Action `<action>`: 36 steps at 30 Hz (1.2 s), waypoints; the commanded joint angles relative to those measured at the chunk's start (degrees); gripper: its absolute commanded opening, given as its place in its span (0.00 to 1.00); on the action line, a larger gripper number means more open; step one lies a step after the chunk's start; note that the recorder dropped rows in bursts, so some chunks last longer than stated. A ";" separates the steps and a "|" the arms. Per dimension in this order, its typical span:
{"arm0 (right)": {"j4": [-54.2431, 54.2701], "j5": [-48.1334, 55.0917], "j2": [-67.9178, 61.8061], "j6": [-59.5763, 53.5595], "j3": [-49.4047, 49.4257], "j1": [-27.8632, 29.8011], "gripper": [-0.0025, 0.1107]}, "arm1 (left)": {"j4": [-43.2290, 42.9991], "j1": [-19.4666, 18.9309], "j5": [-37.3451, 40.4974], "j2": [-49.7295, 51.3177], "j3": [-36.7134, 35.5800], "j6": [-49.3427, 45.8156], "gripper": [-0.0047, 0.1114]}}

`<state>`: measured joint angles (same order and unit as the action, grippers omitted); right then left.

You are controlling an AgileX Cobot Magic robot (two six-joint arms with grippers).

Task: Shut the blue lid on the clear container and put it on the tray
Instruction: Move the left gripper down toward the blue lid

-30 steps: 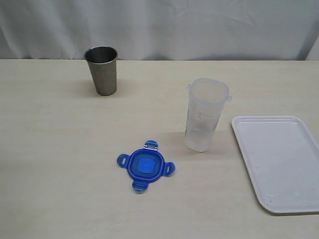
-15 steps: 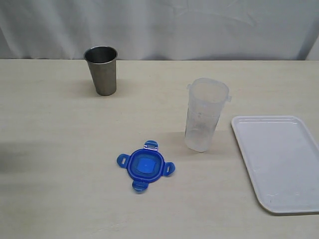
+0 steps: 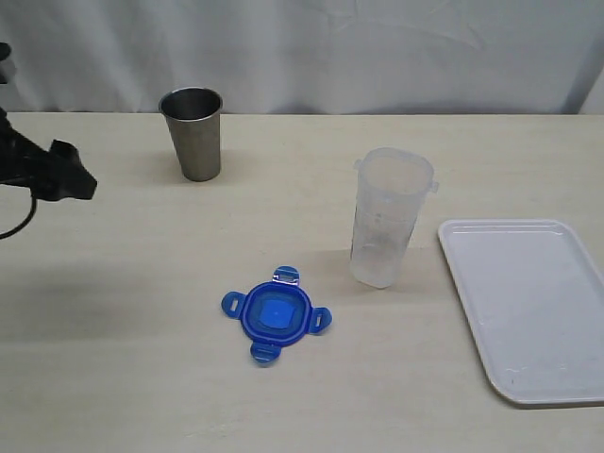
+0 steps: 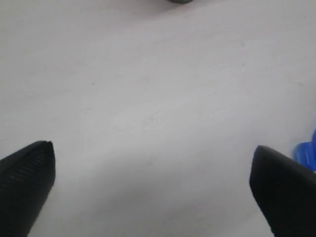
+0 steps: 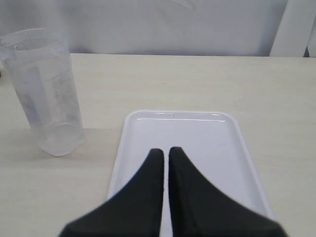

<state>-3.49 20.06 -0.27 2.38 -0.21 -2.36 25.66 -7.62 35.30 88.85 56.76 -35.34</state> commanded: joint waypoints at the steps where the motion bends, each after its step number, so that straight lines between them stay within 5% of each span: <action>1: 0.08 -0.31 0.27 0.03 0.21 0.19 0.06 | 0.55 6.24 -5.80 0.62 0.00 -1.75 0.92; 15: 0.08 -0.31 0.27 0.03 0.21 0.19 0.06 | -0.78 21.76 -21.64 4.84 0.00 -2.12 0.92; 20: 0.08 -0.31 0.27 0.03 0.21 0.19 0.06 | 2.52 22.96 -20.18 6.31 0.00 -1.34 0.92; 29: 0.08 -0.31 0.27 0.03 0.21 0.19 0.06 | 15.33 22.96 -6.42 11.69 0.00 3.91 0.92; 36: 0.08 -0.31 0.27 0.03 0.21 0.19 0.06 | 15.60 22.96 -7.11 18.19 0.00 3.91 0.92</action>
<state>-3.49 20.06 -0.27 2.38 -0.21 -2.36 40.52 15.26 28.75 105.95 56.76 -31.85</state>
